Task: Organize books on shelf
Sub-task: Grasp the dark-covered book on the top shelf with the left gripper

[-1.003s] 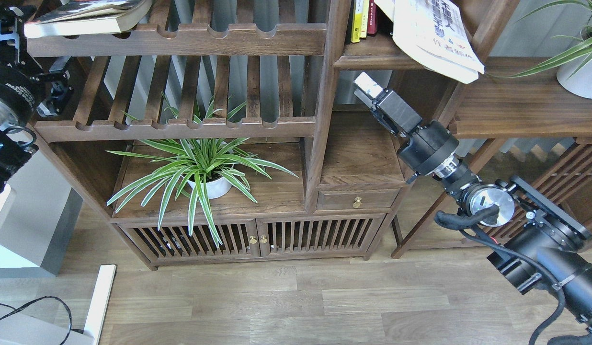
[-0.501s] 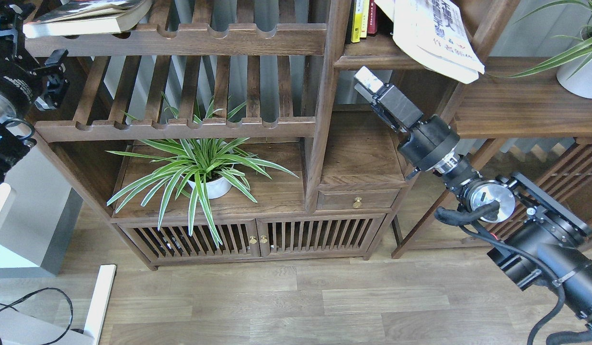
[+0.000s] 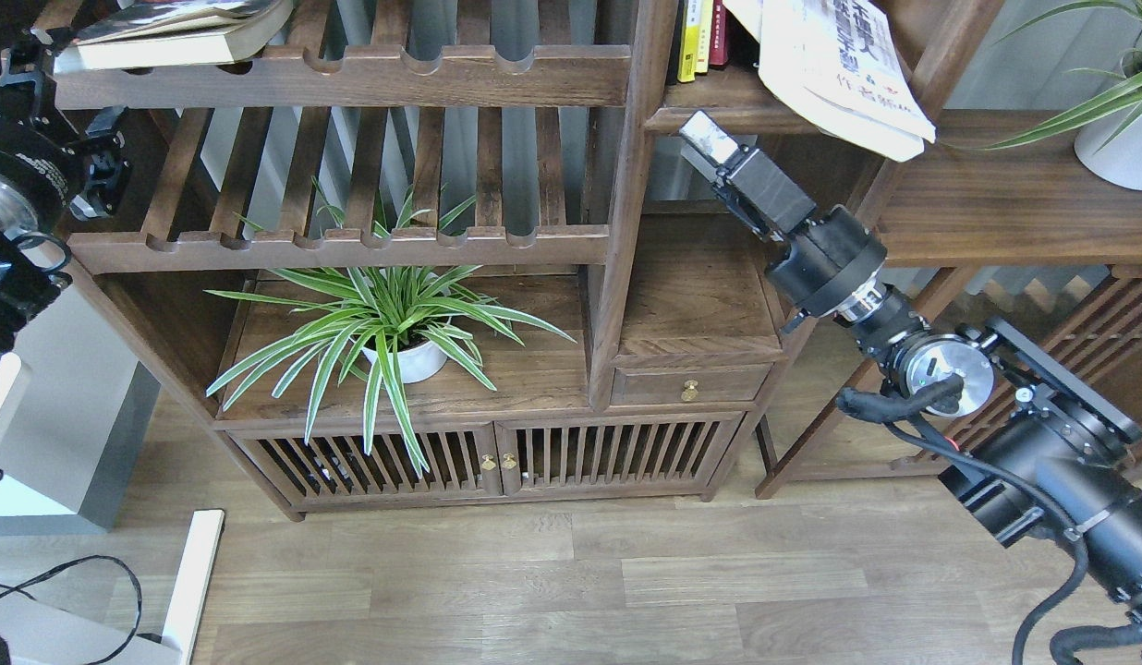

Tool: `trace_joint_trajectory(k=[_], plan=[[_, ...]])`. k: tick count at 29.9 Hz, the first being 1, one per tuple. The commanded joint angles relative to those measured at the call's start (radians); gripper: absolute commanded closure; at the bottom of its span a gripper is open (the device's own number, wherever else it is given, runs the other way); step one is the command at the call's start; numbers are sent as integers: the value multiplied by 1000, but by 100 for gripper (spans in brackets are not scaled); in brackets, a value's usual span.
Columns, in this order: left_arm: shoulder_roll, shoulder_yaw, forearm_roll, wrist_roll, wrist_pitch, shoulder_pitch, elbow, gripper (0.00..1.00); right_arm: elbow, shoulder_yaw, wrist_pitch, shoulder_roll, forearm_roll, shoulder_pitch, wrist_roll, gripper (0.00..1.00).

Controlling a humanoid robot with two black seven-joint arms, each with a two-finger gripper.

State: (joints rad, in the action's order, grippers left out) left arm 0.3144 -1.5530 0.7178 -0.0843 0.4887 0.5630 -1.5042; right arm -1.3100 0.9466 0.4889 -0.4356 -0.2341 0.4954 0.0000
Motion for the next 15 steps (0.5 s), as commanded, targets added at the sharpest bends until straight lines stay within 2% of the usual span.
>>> trace_joint_trajectory(k=[1,11,15], plan=[[0,13,0,3,0,21,10,31,0,1,0,0,-1,0,0,6],[0,30,0,5,0,41,22,35,0,1,0,0,-1,-1,0,6],[2,30,0,1,0,40,25,42,0,1,0,0,-1,-1,0,6]])
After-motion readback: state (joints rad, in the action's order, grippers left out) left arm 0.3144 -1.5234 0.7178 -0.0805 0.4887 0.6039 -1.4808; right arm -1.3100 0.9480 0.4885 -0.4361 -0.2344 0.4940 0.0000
